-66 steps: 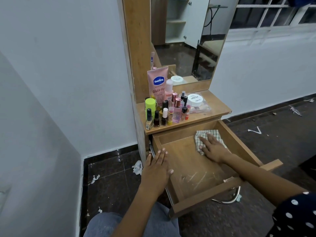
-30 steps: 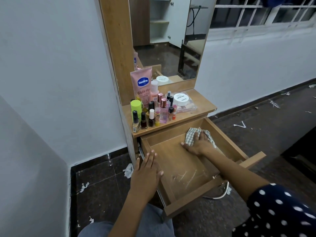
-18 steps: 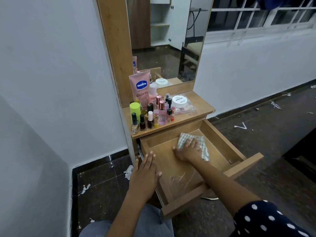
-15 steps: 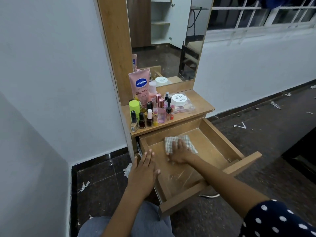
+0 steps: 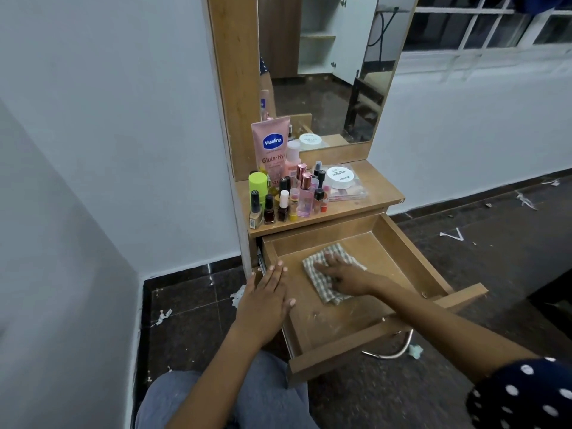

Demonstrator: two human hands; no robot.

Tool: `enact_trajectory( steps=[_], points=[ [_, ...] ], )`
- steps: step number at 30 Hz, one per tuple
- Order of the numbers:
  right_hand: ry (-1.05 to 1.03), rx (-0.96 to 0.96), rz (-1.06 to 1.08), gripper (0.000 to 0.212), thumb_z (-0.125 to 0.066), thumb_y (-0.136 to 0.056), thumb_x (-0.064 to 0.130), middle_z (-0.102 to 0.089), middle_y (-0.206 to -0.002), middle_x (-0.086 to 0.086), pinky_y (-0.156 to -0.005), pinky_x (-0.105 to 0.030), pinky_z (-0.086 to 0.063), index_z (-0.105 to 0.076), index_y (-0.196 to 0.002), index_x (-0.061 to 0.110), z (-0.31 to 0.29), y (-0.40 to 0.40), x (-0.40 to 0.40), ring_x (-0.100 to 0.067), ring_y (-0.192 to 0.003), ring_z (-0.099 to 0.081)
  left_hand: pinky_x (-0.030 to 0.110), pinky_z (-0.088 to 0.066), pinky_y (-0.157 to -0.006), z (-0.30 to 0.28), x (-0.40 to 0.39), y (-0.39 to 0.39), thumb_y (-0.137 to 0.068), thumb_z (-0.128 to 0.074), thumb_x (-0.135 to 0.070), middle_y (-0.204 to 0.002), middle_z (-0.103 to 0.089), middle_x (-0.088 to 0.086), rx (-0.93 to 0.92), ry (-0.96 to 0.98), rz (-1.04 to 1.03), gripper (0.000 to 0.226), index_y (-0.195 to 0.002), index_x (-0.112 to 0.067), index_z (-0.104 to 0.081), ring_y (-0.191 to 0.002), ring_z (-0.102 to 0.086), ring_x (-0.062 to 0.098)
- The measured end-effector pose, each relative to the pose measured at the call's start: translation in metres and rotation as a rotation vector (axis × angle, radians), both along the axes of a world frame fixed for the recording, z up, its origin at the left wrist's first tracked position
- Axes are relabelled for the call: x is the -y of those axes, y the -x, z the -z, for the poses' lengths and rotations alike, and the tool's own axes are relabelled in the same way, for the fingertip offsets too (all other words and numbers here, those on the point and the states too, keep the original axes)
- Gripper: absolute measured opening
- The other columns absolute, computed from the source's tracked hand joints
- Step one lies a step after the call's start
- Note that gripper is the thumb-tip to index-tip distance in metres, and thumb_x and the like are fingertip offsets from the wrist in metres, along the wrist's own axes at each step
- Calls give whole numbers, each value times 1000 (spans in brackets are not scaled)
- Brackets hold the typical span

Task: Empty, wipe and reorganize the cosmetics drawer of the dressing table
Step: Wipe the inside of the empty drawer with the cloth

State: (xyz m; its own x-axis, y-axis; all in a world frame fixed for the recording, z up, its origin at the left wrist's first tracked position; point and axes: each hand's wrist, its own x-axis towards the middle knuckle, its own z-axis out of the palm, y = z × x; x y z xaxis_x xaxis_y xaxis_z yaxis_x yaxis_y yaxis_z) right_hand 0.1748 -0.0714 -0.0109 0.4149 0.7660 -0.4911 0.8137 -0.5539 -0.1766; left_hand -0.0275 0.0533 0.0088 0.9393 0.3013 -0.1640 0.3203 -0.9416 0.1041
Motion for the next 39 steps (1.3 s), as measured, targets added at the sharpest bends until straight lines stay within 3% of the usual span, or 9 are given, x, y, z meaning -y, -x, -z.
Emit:
enact_trajectory(
  steps=[4, 8, 15, 18, 22, 27, 30, 33, 39],
  points=[
    [38, -156, -144, 66, -44, -94, 8, 5, -160, -3, -117, -44, -12, -19, -150, 34, -12, 31, -6, -26, -147, 1, 39, 11, -114, -1, 0, 0, -102, -16, -43, -158, 17, 1, 9, -3, 7, 62, -151, -15, 9, -145, 14, 13],
    [-130, -93, -186, 48, -51, -94, 14, -33, -153, -1, -110, -36, -30, -45, -140, 28, -29, 22, 4, -23, -136, -37, 38, 13, -114, -2, 0, 1, -102, -15, -44, -158, 16, 1, 22, -12, 15, 62, -151, -14, 9, -145, 14, 13],
    [-60, -135, -386, 57, -61, -88, 7, -5, -160, 3, -118, -35, -18, -46, -140, 26, -18, 31, 9, -18, -148, 3, 38, 16, -111, 3, -1, 2, -87, 11, -56, -158, 15, 1, 61, -44, 38, 75, -151, -15, 8, -145, 13, 12],
    [-44, -190, -415, 48, -58, -91, 10, -8, -159, 6, -116, -31, -15, -52, -135, 26, -17, 34, 11, -14, -146, 7, 40, 17, -111, 3, -1, 3, -99, -6, -50, -158, 16, 1, 77, -18, 26, 64, -151, -15, 9, -144, 14, 12],
    [-24, -332, -308, 32, -51, -96, 30, -12, -158, 12, -117, -30, -12, -60, -127, 23, -19, 23, 22, -7, -145, 5, 41, 21, -107, 4, 1, 3, -90, 13, -51, -157, 16, 2, 105, -61, 36, 70, -150, -13, 11, -145, 14, 15],
    [-12, -356, 0, 48, -38, -90, 54, -14, -156, 17, -119, -33, -8, -69, -109, 23, -31, 0, 39, -7, -146, -1, 39, 20, -109, 13, -1, 1, -83, 16, -49, -157, 10, 4, 145, -23, 39, 77, -149, -11, 6, -146, 7, 16],
    [54, -413, 130, 56, -28, -92, 62, -2, -158, 13, -119, -42, -3, -32, -144, 41, -35, 20, 35, -15, -147, 1, 39, 19, -108, 14, -2, 2, -82, 18, -49, -155, 15, 3, 157, 4, 36, 75, -147, -12, 11, -145, 11, 15],
    [117, -422, 57, 61, -18, -89, 68, 11, -158, 7, -118, -47, -4, -9, -147, 48, -33, 51, 24, -19, -146, -1, 39, 21, -107, 12, -1, 2, -93, 8, -49, -155, 20, 4, 156, 11, 36, 64, -146, -12, 17, -144, 16, 15],
    [119, -429, 25, 63, -14, -90, 65, 1, -155, 20, -115, -34, -8, -38, -142, 39, -41, 34, 33, -4, -141, -10, 41, 20, -110, 5, 2, 4, -101, -8, -45, -148, 28, 1, 124, 10, 15, 62, -147, -13, 17, -143, 19, 15]
  ],
)
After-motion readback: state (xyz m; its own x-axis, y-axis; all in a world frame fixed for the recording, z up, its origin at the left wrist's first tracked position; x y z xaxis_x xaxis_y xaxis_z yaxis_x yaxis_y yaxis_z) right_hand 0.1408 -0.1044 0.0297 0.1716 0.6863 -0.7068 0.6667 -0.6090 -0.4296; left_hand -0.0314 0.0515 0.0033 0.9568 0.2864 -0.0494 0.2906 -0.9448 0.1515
